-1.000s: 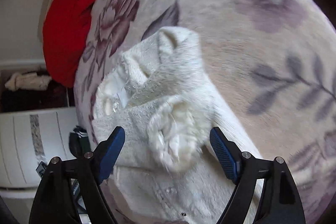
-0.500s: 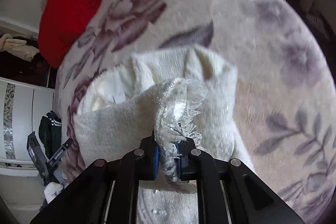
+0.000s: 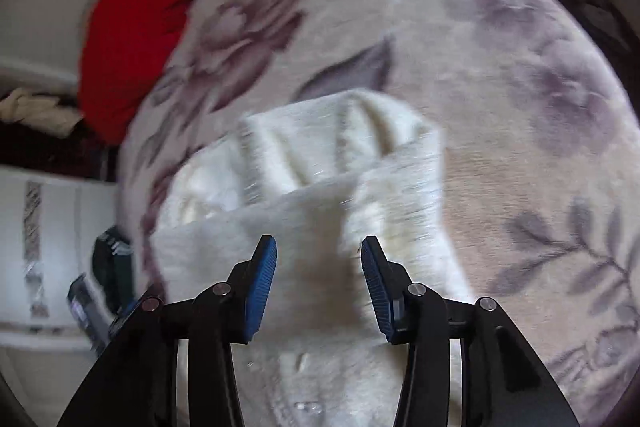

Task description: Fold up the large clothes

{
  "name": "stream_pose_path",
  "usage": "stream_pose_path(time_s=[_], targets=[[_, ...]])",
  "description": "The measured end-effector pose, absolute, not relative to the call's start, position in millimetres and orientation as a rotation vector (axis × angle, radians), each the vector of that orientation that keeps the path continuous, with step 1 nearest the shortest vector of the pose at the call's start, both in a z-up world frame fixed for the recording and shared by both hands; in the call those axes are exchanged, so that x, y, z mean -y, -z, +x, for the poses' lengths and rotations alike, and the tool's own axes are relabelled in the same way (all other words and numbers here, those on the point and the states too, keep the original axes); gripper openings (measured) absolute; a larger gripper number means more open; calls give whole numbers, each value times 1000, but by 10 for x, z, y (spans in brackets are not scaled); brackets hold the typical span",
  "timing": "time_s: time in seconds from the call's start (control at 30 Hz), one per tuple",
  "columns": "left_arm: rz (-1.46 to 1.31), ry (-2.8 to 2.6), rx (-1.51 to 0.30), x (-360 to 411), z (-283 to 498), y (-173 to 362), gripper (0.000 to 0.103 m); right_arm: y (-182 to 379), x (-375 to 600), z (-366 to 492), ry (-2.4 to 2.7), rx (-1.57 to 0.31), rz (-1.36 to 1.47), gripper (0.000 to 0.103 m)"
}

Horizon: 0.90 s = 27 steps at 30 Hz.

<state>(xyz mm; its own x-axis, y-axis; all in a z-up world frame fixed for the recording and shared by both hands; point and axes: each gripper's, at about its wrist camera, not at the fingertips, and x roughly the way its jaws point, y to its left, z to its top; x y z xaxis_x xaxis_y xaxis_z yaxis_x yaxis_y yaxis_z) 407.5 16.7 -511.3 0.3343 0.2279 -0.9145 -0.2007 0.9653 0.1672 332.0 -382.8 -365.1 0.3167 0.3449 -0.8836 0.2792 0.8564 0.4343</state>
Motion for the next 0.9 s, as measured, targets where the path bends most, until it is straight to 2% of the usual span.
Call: stream_pose_path(time_s=[0.07,0.1,0.17,0.2,0.27,0.37,0.43,0.47,0.53,0.77,0.8,0.83,0.9], targets=[[53,-294,-1282,-129,4146,5417,90,3811,3722,3367,-119,-1321,556,46],[45,-293,-1314,-133,4168,5541,90,3975,3684,3389,-78,-1367,505,41],[14,-296,-1338,-164,4196,5701,93,4233,3744,3434,33,-1434,397,17],[-11,-299,-1342,-184,4212,5690,92,4373,3815,3451,83,-1474,371,0],[-31,-295,-1305,-185,4210,5533,92,4381,3887,3475,75,-1508,438,0],[-28,-299,-1236,-130,4186,5277,92,4039,4012,3533,50,-1469,509,12],[-18,-310,-1193,-83,4221,5190,92,3865,4181,3641,103,-1430,492,65],[4,-317,-1169,-26,4278,5172,93,3847,4264,3725,137,-1422,480,69],[45,-313,-1178,76,4432,5230,93,3947,4423,3986,167,-1427,473,69],[90,-233,-1200,386,4814,5403,93,4807,4305,4796,-10,-1658,364,68],[100,-228,-1191,419,4817,5393,93,4824,4225,4798,-26,-1652,282,50],[103,-226,-1187,436,4815,5386,93,4824,4169,4806,-49,-1646,231,9],[109,-223,-1184,454,4783,5390,93,4718,4155,4814,-10,-1589,195,8]])
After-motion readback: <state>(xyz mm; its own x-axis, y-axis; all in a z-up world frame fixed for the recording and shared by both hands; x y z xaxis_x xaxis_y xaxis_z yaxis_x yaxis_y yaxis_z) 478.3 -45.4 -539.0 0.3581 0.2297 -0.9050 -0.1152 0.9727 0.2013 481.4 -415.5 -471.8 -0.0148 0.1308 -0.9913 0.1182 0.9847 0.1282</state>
